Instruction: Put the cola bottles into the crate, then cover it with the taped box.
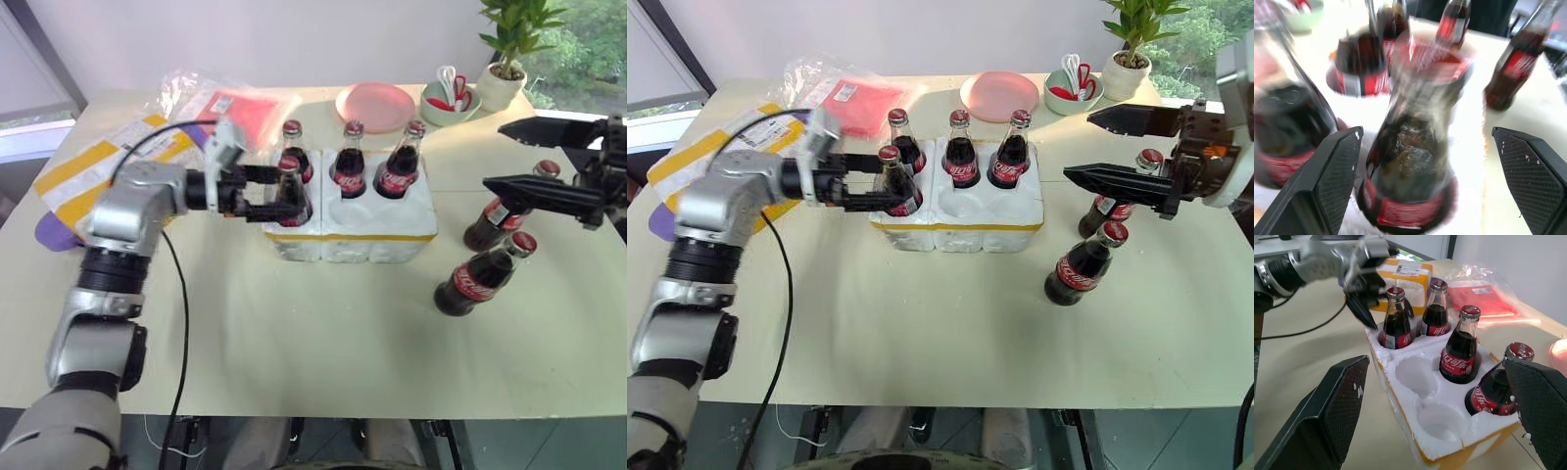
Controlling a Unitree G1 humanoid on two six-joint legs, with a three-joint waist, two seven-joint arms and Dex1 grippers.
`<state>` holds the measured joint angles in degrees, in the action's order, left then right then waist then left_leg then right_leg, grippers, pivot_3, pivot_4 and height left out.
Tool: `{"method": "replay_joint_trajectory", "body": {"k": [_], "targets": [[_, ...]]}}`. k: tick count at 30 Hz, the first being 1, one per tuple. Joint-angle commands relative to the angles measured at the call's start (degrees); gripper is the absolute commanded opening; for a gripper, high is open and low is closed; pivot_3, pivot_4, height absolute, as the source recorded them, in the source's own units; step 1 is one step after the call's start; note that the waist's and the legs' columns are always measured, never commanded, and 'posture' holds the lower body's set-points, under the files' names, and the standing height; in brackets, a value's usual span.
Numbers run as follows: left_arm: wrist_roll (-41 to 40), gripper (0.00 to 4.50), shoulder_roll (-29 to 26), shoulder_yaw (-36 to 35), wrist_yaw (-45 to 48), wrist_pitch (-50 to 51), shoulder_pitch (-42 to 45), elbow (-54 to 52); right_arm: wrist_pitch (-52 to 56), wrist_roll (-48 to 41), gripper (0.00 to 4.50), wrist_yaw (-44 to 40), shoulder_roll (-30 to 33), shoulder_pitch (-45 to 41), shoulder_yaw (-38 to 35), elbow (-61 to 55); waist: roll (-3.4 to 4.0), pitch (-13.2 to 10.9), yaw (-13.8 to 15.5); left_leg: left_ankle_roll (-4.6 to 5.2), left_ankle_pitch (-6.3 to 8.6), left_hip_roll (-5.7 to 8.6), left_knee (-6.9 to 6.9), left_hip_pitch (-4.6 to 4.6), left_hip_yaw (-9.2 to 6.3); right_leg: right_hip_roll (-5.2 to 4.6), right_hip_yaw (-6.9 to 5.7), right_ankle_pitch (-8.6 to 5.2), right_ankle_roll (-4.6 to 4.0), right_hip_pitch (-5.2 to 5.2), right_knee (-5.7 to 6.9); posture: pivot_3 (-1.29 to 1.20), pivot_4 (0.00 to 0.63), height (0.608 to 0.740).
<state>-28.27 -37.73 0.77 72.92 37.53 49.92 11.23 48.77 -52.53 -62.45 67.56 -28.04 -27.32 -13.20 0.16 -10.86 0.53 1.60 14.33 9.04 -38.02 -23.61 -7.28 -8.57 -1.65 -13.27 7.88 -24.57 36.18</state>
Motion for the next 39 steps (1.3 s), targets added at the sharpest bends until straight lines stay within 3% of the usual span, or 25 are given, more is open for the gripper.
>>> {"method": "replay_joint_trajectory", "body": {"k": [1, 8, 14, 18, 22, 26, 31, 39], "targets": [[-8.2, 4.39, -7.5, -8.1, 2.2, 8.6, 1.9, -6.4, 2.1, -0.3, 4.5, -0.7, 3.6, 1.8, -9.0, -0.3, 0.02, 0.0, 0.0, 0.01, 0.0, 0.0, 0.01, 0.0, 0.0, 0.02, 0.0, 0.0, 0.0, -0.01, 0.0, 0.0, 0.15, 0.74], [-18.4, 4.39, -18.3, -11.5, 8.0, 18.0, -3.5, -18.6, 10.1, -2.1, 4.5, 2.3, 1.4, 11.5, -24.6, -4.9, 0.01, 0.0, 0.3, 0.32, 0.19, 0.03, -0.02, 0.03, -0.02, 0.02, 0.0, 0.0, 0.0, 0.11, -0.03, 0.0, 0.15, 0.74], [-16.5, 4.39, -17.9, -8.3, 7.3, 13.1, -12.8, -25.1, 17.1, -5.2, 4.5, 1.6, -8.7, 30.5, -43.2, -19.3, 0.0, 0.1, 0.5, 0.28, 0.17, -0.04, 0.08, 0.15, -0.13, 0.0, 0.02, -0.02, -0.02, 0.21, -0.02, 0.0, 0.15, 0.74], [-16.1, 4.39, -16.4, -7.0, 5.3, 11.3, -14.4, -26.4, 16.2, -7.0, 4.5, 4.7, -17.1, 41.3, -46.3, -28.2, -0.03, 0.1, 0.3, 0.29, 0.17, -0.04, -0.01, 0.17, -0.1, -0.01, 0.04, -0.02, -0.03, 0.3, -0.06, 0.0, 0.15, 0.74], [-16.8, 4.39, -15.4, -6.6, 3.3, 11.1, -15.8, -28.3, 11.8, -5.1, 4.5, 9.0, -27.6, 51.4, -43.1, -33.9, -0.07, 0.2, 0.2, 0.28, 0.17, -0.08, 0.0, 0.23, -0.04, 0.01, 0.11, -0.02, -0.04, 0.33, -0.08, 0.0, 0.15, 0.74], [-16.8, 4.39, -15.0, -6.3, 2.1, 11.1, -15.8, -28.3, 6.5, -3.0, 4.5, 11.5, -32.4, 56.7, -37.3, -35.9, -0.06, 0.2, 0.2, 0.27, 0.16, -0.08, 0.01, 0.24, -0.02, 0.02, 0.13, -0.02, -0.05, 0.29, -0.06, 0.0, 0.15, 0.74], [-17.9, 4.39, -14.3, -5.9, 0.8, 12.0, -15.5, -29.6, -0.5, 3.7, 4.5, 16.8, -36.1, 57.0, -25.3, -33.5, -0.11, 0.2, 0.2, 0.18, 0.2, -0.09, 0.01, 0.26, -0.01, 0.03, 0.15, -0.03, -0.09, 0.3, -0.07, 0.0, 0.15, 0.74], [-17.9, 4.39, -14.1, -4.5, -0.2, 11.8, -15.9, -30.9, -7.7, 9.9, 4.5, 22.3, -36.5, 52.4, -13.4, -27.6, -0.12, 0.2, 0.3, 0.23, 0.15, -0.09, 0.04, 0.25, -0.01, 0.05, 0.15, -0.02, -0.07, 0.25, -0.07, 0.0, 0.15, 0.74]]}}
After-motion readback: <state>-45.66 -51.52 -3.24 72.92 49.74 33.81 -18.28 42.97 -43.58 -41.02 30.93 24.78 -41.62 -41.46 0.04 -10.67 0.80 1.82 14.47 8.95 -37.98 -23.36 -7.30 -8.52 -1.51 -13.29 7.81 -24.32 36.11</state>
